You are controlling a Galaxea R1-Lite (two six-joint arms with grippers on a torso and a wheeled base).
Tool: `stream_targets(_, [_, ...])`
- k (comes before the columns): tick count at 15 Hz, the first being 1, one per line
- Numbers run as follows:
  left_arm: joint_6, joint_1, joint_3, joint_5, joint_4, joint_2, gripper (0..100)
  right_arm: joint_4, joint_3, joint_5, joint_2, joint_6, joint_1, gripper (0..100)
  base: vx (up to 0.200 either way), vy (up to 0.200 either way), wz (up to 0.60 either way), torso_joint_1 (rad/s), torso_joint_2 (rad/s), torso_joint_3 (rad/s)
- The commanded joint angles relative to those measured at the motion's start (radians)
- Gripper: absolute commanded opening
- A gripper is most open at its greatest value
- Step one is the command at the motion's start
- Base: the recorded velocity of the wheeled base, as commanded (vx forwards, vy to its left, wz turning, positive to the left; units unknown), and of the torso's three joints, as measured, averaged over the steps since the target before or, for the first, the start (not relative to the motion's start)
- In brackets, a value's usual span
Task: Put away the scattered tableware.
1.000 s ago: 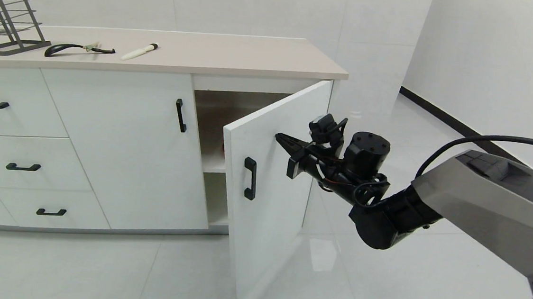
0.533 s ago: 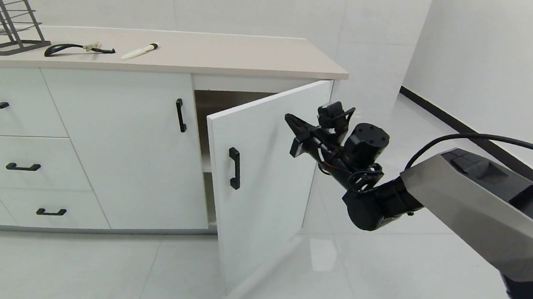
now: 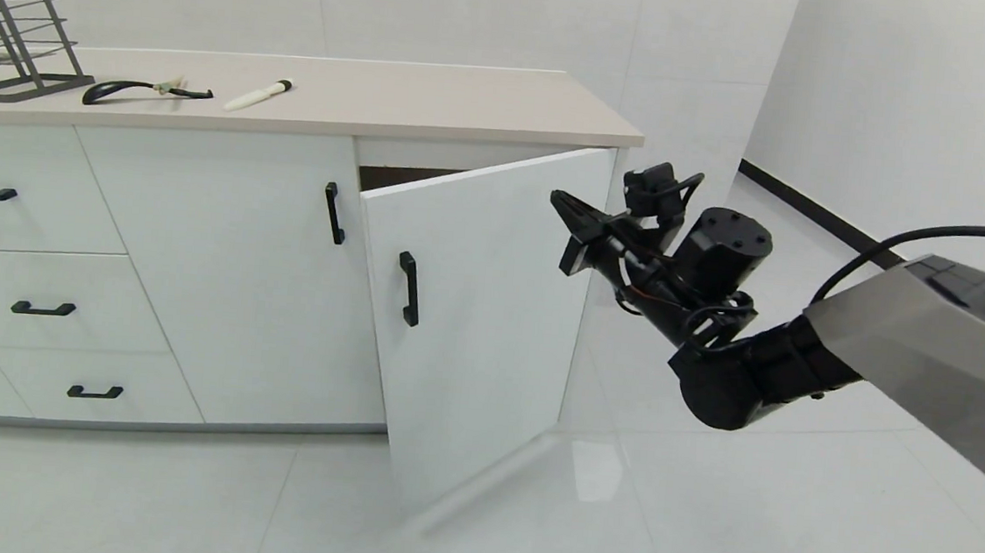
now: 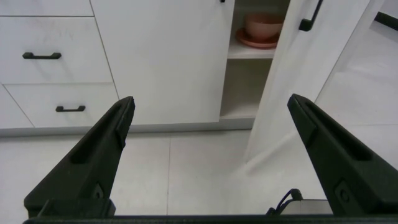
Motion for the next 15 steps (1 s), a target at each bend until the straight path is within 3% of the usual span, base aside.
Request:
stream_targets(1, [0.0, 0.0, 0.0, -0.001, 0.0, 0.0, 100, -0.008, 0.259, 0.006, -0.208, -0.005, 0.001, 0, 0.0, 0.0, 0.0, 0.0, 0.0, 0.0])
stream_targets(2, [0.0, 0.0, 0.0, -0.001, 0.0, 0.0, 100, -0.016, 0.435, 0.006, -0.335, -0.011, -0.002, 0, 0.0, 0.0, 0.0, 0.0, 0.0, 0.0])
stream_targets(5, [-0.001, 0.0, 0.0, -0.001, 0.0, 0.0, 100, -0.012, 0.705, 0.006, -0.582, -0.013, -0.004, 0, 0.0, 0.0, 0.0, 0.0, 0.0, 0.0])
stream_targets(8, [-0.001, 0.0, 0.0, -0.001, 0.0, 0.0, 100, 0.018, 0.935, 0.006, -0.855, -0.013, -0.045, 0, 0.0, 0.0, 0.0, 0.0, 0.0, 0.0])
stream_targets(9, [-0.001, 0.002, 0.0, -0.001, 0.0, 0.0, 100, 0.029, 0.952, 0.004, -0.889, -0.013, -0.056, 0, 0.0, 0.0, 0.0, 0.0, 0.0, 0.0])
stream_targets(13, [0.0, 0.0, 0.0, -0.001, 0.0, 0.0, 100, 0.159, 1.076, 0.007, -1.253, -0.008, -0.349, 0, 0.0, 0.0, 0.0, 0.0, 0.0, 0.0])
stream_targets(14, [0.0, 0.0, 0.0, -0.001, 0.0, 0.0, 100, 0.199, 1.124, 0.041, -1.366, -0.004, -0.481, 0, 0.0, 0.0, 0.0, 0.0, 0.0, 0.0])
stream_targets(15, [0.0, 0.0, 0.0, -0.001, 0.0, 0.0, 100, 0.224, 1.168, 0.064, -1.444, -0.007, -0.525, 0, 0.0, 0.0, 0.0, 0.0, 0.0, 0.0])
